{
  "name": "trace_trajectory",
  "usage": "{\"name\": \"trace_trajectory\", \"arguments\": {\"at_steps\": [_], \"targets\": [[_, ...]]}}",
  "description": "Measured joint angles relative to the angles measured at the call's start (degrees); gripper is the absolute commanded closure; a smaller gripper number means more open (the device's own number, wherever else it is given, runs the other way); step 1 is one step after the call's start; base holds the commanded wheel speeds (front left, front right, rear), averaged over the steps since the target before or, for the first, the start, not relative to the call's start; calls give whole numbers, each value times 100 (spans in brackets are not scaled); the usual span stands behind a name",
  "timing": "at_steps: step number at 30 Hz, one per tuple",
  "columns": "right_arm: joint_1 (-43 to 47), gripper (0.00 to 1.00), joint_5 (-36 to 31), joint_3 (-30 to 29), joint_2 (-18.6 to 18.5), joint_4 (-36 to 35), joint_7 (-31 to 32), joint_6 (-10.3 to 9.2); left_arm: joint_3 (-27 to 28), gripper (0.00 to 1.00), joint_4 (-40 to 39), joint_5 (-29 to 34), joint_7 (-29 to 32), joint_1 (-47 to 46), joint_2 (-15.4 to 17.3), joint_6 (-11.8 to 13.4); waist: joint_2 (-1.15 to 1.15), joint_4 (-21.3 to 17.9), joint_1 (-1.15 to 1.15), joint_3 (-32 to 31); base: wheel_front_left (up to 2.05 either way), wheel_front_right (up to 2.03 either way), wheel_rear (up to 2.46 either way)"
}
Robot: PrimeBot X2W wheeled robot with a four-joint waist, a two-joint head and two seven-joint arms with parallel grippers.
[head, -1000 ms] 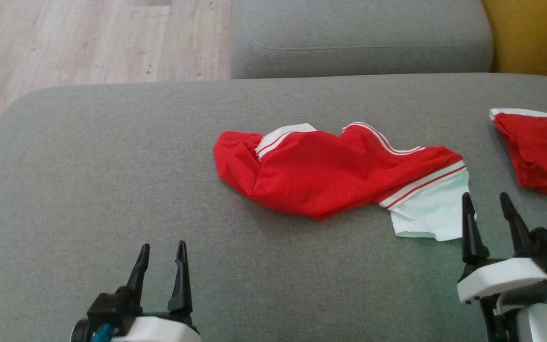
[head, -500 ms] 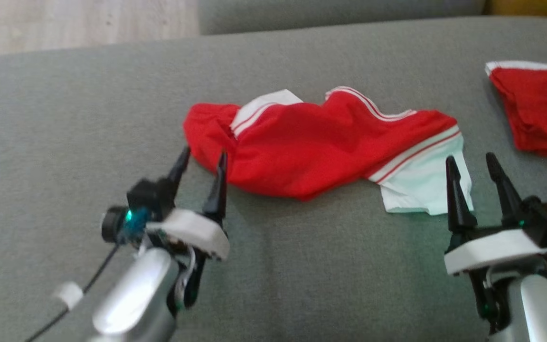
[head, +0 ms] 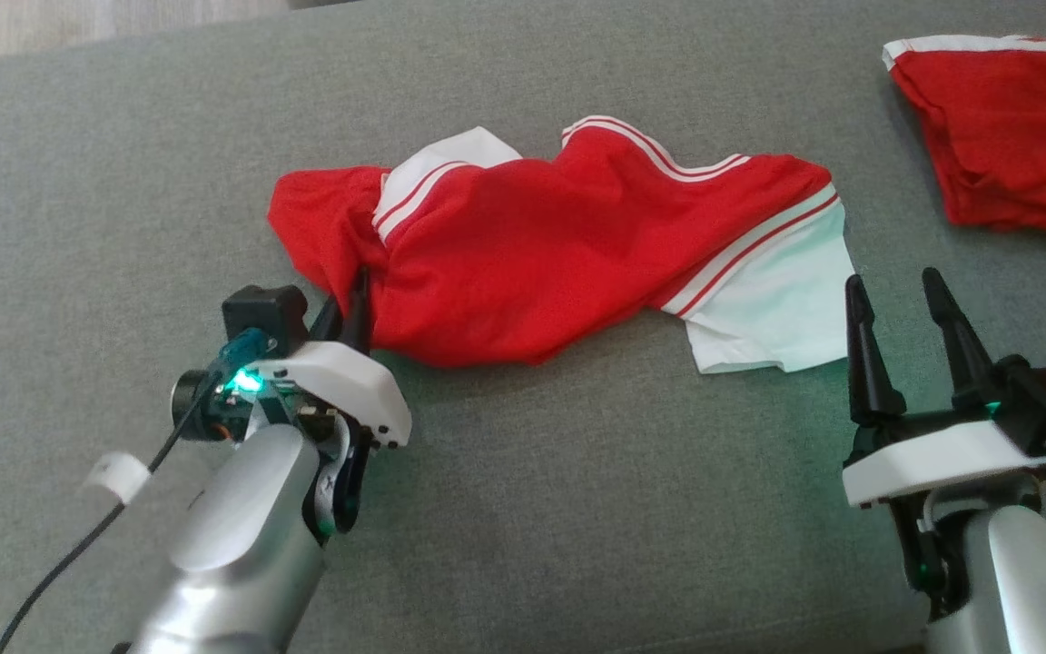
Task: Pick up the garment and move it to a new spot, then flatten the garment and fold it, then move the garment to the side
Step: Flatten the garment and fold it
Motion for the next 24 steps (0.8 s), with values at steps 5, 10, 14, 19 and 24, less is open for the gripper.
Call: {"name": "trace_trajectory", "arguments": {"at_steps": [5, 10, 14, 19, 24], "targets": [[-53, 0, -1, -115, 0, 45, -52, 0, 78, 100, -87, 71, -679, -11, -19, 77, 0, 79, -1, -116, 0, 0, 0], [-25, 0, -1, -301, 0, 99, -60, 0, 211, 100, -668, 148, -1196, 159, -19, 405, 0, 296, -1, -298, 0, 0, 0], [79, 0, -1, -408, 0, 108, -60, 0, 286, 100, -1357, 260, -1321, 767, 67, 818, 0, 521, -2, -457, 0, 0, 0], [188, 0, -1, -459, 0, 143, -60, 0, 464, 100, -2423, 430, -1344, 1583, 305, 1423, 0, 717, -2, -652, 0, 0, 0], [187, 0, -1, -435, 1, 140, -64, 0, 651, 100, -3388, 686, -1381, 1986, 568, 1983, 0, 648, -2, -650, 0, 0, 0]]}}
